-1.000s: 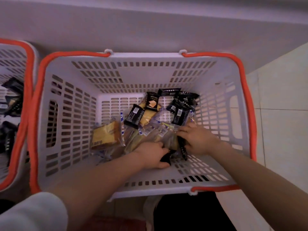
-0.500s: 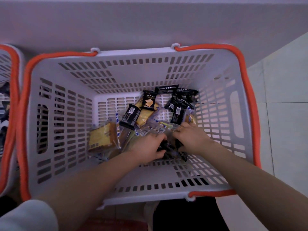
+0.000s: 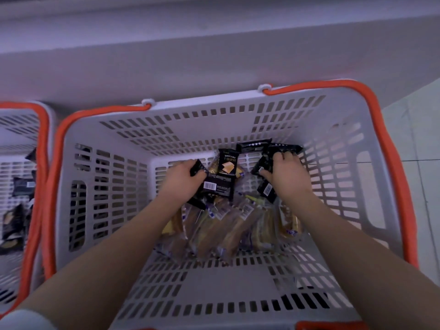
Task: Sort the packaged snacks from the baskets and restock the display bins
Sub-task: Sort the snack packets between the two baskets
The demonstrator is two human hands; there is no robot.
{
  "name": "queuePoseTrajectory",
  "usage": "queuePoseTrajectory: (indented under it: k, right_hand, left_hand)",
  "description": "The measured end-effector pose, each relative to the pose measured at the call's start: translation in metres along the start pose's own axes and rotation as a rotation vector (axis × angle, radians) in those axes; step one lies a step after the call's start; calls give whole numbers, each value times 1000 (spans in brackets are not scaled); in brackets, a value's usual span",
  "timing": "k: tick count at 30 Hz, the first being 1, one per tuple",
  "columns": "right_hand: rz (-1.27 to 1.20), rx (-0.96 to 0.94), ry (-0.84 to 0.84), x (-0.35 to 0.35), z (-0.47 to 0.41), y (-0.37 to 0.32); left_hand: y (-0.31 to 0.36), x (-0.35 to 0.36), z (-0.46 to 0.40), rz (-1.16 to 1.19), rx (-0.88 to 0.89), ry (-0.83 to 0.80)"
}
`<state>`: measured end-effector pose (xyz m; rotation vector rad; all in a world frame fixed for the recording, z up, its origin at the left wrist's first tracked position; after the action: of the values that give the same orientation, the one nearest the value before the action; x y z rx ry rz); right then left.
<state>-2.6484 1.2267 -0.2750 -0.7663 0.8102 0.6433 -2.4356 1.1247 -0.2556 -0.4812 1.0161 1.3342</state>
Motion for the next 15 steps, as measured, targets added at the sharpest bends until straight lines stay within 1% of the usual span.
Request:
queuePoseTrajectory:
  k: [2,5,8,10,12,13,15]
  right_hand:
    - [101,6,-8,10,3,-3]
    - [173,20,-57,27,10,-5]
    - [154,51,-127,34,12,0]
    - [46,116,-170,27,8,7]
    - [-139,179,-287,26,8,9]
    - [-168,185,-377,30,10,7]
    - [-95,151,-500,37,18,-1]
  left_hand:
    - [6,10,-4,-57,-14,-25]
    - [15,26,-5,-51,-25,-96]
    - [22,29,-4,-161,16,-113]
    - [24,25,-1,-202,46,-94]
    - [29,24,5,-165,87,-80]
    - [33,26,9,-137,112,-84]
    - [39,32,15,-67,142,-112]
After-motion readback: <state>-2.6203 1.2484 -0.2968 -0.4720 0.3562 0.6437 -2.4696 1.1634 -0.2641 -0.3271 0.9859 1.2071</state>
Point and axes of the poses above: each hand's wrist, its own z-axis away from the middle knuckle, its own x-axis out of the palm, y = z × x, the point moved 8 cm from there along -z, towards the middle knuckle, and after that the axes turned 14 degrees about -z, right-handed, at the moved point
